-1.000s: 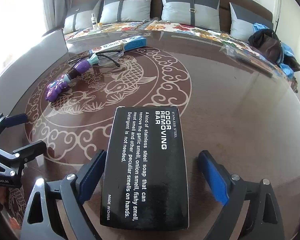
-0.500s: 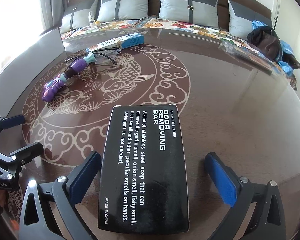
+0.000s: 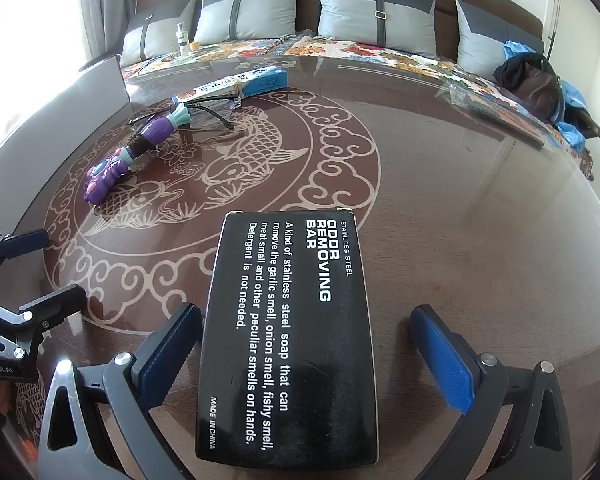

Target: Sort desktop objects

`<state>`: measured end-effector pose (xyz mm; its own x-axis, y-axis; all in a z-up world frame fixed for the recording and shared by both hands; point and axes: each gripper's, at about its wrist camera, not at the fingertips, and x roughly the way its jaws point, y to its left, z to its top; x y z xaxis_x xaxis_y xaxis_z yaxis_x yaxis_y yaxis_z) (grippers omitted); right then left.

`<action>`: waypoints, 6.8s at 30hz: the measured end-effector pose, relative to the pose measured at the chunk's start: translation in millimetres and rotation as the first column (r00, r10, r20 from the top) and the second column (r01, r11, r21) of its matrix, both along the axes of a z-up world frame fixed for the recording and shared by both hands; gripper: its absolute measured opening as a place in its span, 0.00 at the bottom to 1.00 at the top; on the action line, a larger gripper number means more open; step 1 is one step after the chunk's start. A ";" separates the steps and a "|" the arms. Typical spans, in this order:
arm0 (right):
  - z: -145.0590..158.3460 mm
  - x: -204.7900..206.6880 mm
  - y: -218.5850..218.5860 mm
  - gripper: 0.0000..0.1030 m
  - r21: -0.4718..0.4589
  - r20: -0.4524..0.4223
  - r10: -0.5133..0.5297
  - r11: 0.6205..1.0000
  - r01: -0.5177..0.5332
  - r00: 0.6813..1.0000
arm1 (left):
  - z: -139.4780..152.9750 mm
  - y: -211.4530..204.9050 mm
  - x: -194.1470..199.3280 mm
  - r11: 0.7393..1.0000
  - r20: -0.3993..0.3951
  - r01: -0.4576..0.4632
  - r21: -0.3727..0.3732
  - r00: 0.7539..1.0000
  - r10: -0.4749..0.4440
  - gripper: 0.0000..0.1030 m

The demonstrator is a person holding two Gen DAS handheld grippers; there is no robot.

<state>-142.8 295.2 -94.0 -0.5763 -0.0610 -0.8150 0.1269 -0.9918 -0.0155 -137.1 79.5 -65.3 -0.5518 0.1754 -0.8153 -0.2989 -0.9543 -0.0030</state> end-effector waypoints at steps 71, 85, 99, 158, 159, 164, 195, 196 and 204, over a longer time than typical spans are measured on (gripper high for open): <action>146.0 29.3 -156.9 0.57 -0.112 -0.120 0.251 0.958 -0.264 0.961 | 178.3 -241.6 122.8 0.842 -0.279 -0.131 0.523 0.907 0.314 0.20; 130.3 19.9 -432.6 0.58 -0.313 0.021 0.580 0.778 -0.545 0.815 | 107.0 -409.4 45.5 0.793 0.158 -0.519 0.320 0.854 0.495 0.26; 166.3 43.3 -308.3 1.00 -0.142 -0.315 0.366 0.894 -0.425 0.876 | 119.8 -393.1 98.2 0.738 -0.007 -0.611 0.286 0.769 0.639 0.74; -0.7 23.2 8.6 1.00 0.001 0.002 -0.116 0.993 0.116 0.993 | -1.1 8.5 14.8 0.988 0.001 -0.154 0.007 0.988 0.154 1.00; -0.6 23.2 8.6 1.00 0.001 0.002 -0.116 0.993 0.116 0.993 | -1.2 8.4 14.9 0.988 0.001 -0.153 0.007 0.988 0.153 1.00; -0.6 23.1 8.8 1.00 0.001 0.002 -0.116 0.993 0.116 0.993 | -1.1 8.4 14.7 0.988 0.001 -0.153 0.007 0.988 0.153 1.00; -0.5 22.0 8.7 1.00 0.003 0.003 -0.117 0.993 0.117 0.993 | -1.9 8.2 14.6 0.988 0.001 -0.153 0.007 0.988 0.153 1.00; -0.6 22.0 9.0 1.00 0.003 0.003 -0.117 0.993 0.117 0.993 | -1.7 8.5 14.2 0.988 0.001 -0.153 0.007 0.988 0.153 1.00; -0.6 21.8 8.8 1.00 0.003 0.003 -0.117 0.993 0.117 0.993 | -1.8 8.3 14.4 0.988 0.001 -0.153 0.007 0.988 0.153 1.00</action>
<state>-121.0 304.0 -94.6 -0.5768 0.0088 -0.8168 0.0103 -0.9998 -0.0181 -122.7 87.8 -67.1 -0.5721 0.0947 -0.8147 -0.1493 -0.9887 -0.0101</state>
